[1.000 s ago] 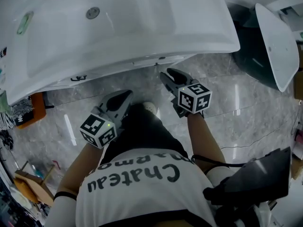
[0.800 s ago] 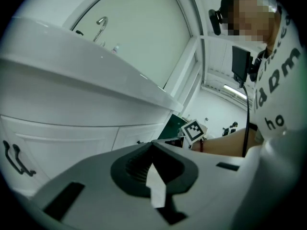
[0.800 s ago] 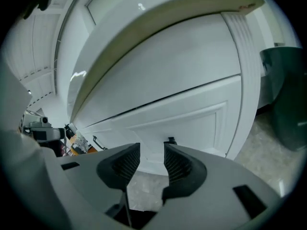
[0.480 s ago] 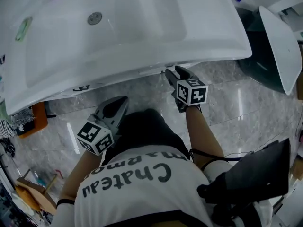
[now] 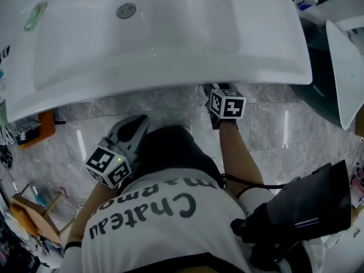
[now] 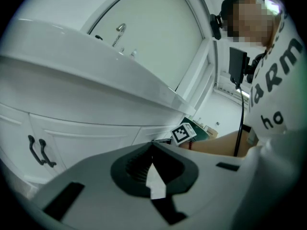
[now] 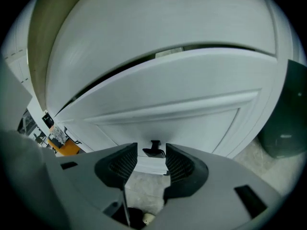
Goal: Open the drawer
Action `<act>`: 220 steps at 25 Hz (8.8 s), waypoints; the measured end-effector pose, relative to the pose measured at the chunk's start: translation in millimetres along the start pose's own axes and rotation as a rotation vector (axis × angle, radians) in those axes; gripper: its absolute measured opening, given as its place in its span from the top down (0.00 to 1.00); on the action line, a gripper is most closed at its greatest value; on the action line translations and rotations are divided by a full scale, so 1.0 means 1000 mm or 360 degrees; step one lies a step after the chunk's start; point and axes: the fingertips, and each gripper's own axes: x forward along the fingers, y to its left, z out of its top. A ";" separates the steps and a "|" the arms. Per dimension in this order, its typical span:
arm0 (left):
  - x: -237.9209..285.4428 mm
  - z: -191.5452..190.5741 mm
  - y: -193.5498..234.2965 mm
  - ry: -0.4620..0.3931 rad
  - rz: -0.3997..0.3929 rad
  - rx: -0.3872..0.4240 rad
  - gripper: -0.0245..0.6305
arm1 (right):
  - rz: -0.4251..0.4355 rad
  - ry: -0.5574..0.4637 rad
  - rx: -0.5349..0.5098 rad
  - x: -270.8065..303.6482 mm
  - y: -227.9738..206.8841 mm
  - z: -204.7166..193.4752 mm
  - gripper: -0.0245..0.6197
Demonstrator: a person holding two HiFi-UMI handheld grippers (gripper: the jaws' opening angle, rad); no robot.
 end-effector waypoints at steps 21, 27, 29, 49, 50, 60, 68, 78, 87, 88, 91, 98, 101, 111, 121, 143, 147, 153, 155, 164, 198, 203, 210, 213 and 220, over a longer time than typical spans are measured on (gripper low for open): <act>-0.024 0.028 -0.029 0.0074 0.0099 -0.0234 0.95 | -0.0044 0.0147 -0.0071 0.003 -0.005 -0.002 0.75; -0.032 0.035 -0.033 0.0067 0.0137 -0.0251 0.95 | -0.0048 0.0229 -0.0100 0.002 -0.003 -0.004 0.75; -0.034 0.036 -0.034 0.0061 0.0141 -0.0262 0.95 | -0.0057 0.0231 -0.0097 0.001 -0.004 -0.003 0.76; -0.078 0.025 -0.045 0.0067 0.0234 -0.0313 0.95 | -0.0082 0.0309 -0.0122 -0.009 -0.001 -0.016 0.77; -0.079 0.024 -0.047 0.0068 0.0234 -0.0313 0.95 | -0.0082 0.0314 -0.0123 -0.010 0.000 -0.017 0.77; -0.084 0.016 -0.053 0.0041 0.0195 -0.0342 0.95 | -0.0081 0.0327 -0.0118 -0.018 0.001 -0.029 0.77; -0.085 0.011 -0.057 0.0057 0.0164 -0.0319 0.95 | -0.0093 0.0357 -0.0130 -0.027 0.003 -0.041 0.77; -0.084 0.010 -0.062 0.0068 0.0144 -0.0297 0.95 | -0.0082 0.0370 -0.0133 -0.034 0.004 -0.050 0.77; -0.086 0.006 -0.065 0.0071 0.0133 -0.0303 0.95 | -0.0066 0.0388 -0.0140 -0.041 0.006 -0.060 0.76; -0.086 0.005 -0.065 0.0072 0.0134 -0.0303 0.95 | -0.0065 0.0387 -0.0140 -0.042 0.006 -0.060 0.76; -0.086 0.004 -0.065 0.0070 0.0122 -0.0308 0.95 | -0.0065 0.0387 -0.0135 -0.044 0.007 -0.062 0.76; -0.082 0.003 -0.071 0.0092 0.0085 -0.0288 0.95 | -0.0051 0.0398 -0.0126 -0.053 0.009 -0.072 0.76; -0.082 0.000 -0.072 0.0101 0.0074 -0.0280 0.95 | -0.0041 0.0383 -0.0133 -0.056 0.010 -0.075 0.76; -0.084 0.001 -0.072 0.0090 0.0058 -0.0296 0.95 | -0.0056 0.0410 -0.0127 -0.061 0.011 -0.082 0.76; -0.085 0.007 -0.068 0.0088 0.0076 -0.0289 0.95 | -0.0066 0.0451 -0.0109 -0.062 0.011 -0.084 0.76; -0.081 -0.003 -0.071 0.0149 0.0032 -0.0226 0.95 | -0.0101 0.0520 -0.0119 -0.062 0.011 -0.085 0.76; -0.081 -0.004 -0.071 0.0158 0.0036 -0.0228 0.95 | -0.0039 0.0513 -0.0148 -0.062 0.012 -0.084 0.75; -0.081 -0.004 -0.071 0.0170 0.0040 -0.0222 0.95 | -0.0032 0.0508 -0.0103 -0.063 0.012 -0.084 0.75; -0.080 -0.005 -0.072 0.0171 0.0040 -0.0221 0.95 | -0.0050 0.0513 -0.0115 -0.064 0.012 -0.085 0.76; -0.077 -0.005 -0.075 0.0183 0.0026 -0.0207 0.95 | -0.0089 0.0526 -0.0152 -0.067 0.013 -0.086 0.77; -0.084 0.018 -0.061 0.0106 0.0082 -0.0187 0.95 | -0.0127 0.0734 -0.0361 -0.075 0.012 -0.100 0.79; -0.084 0.010 -0.059 0.0129 0.0070 -0.0187 0.95 | -0.0134 0.0755 -0.0356 -0.075 0.013 -0.101 0.79; -0.082 0.012 -0.061 0.0158 0.0044 -0.0134 0.95 | -0.0133 0.0623 -0.0266 -0.081 0.008 -0.097 0.78; -0.081 0.015 -0.056 0.0161 0.0030 -0.0119 0.95 | -0.0124 0.0533 -0.0264 -0.091 0.008 -0.090 0.78; -0.067 0.020 -0.051 0.0194 0.0048 -0.0047 0.95 | -0.0139 0.0277 -0.0023 -0.147 0.018 -0.054 0.93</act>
